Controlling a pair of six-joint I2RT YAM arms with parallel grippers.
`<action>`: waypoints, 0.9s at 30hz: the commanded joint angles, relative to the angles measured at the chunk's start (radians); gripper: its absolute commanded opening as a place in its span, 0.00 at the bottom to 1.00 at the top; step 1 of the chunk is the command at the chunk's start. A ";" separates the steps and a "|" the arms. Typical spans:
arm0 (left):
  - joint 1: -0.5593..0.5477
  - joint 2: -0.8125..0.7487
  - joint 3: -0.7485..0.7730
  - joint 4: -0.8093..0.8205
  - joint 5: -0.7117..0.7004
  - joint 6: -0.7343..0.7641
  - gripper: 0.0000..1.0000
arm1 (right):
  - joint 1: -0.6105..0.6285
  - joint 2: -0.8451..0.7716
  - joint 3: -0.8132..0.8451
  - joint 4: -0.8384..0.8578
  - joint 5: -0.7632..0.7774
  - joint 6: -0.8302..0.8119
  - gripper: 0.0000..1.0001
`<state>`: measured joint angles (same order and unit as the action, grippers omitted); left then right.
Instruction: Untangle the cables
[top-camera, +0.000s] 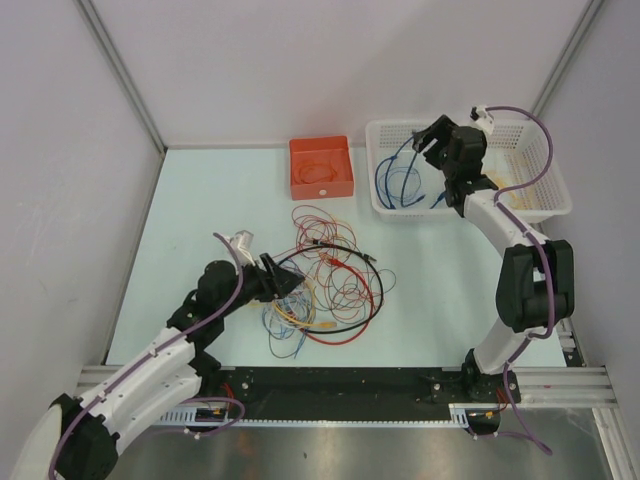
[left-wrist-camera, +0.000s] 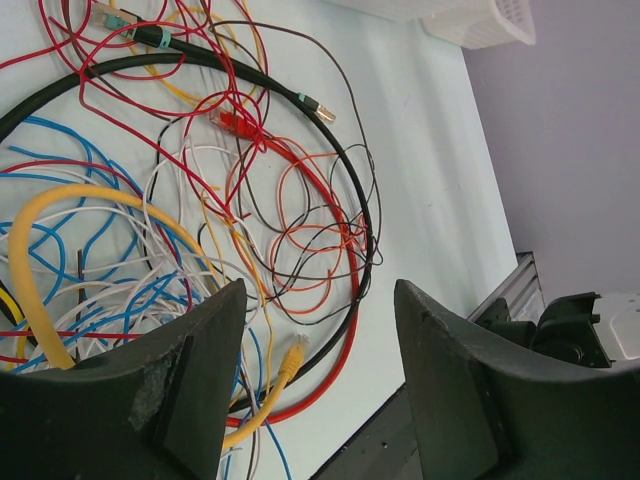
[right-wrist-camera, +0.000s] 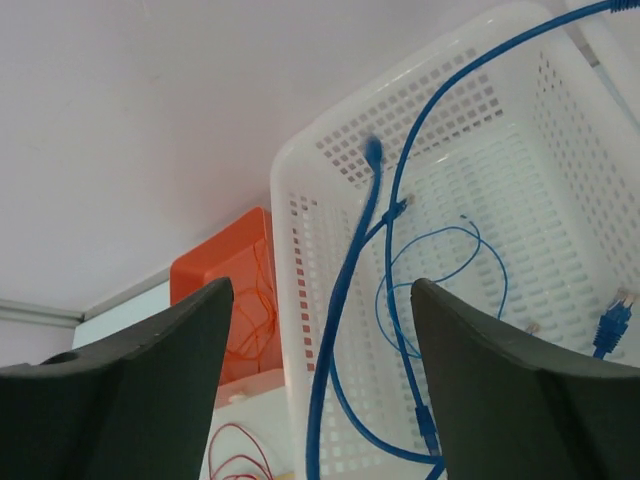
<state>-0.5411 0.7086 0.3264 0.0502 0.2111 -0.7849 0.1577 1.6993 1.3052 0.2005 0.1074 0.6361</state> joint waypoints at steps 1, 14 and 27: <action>-0.002 -0.027 0.017 0.022 -0.012 0.007 0.66 | 0.005 -0.050 0.046 -0.036 0.021 0.002 0.84; 0.000 -0.164 0.147 -0.312 -0.264 0.049 0.66 | 0.288 -0.416 0.031 -0.171 -0.014 -0.041 0.95; 0.007 -0.098 0.137 -0.501 -0.427 -0.082 0.61 | 0.860 -0.676 -0.418 -0.408 0.156 -0.034 0.84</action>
<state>-0.5392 0.6067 0.4847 -0.3920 -0.1364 -0.7948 0.9230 1.0676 0.9840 -0.1081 0.1753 0.5499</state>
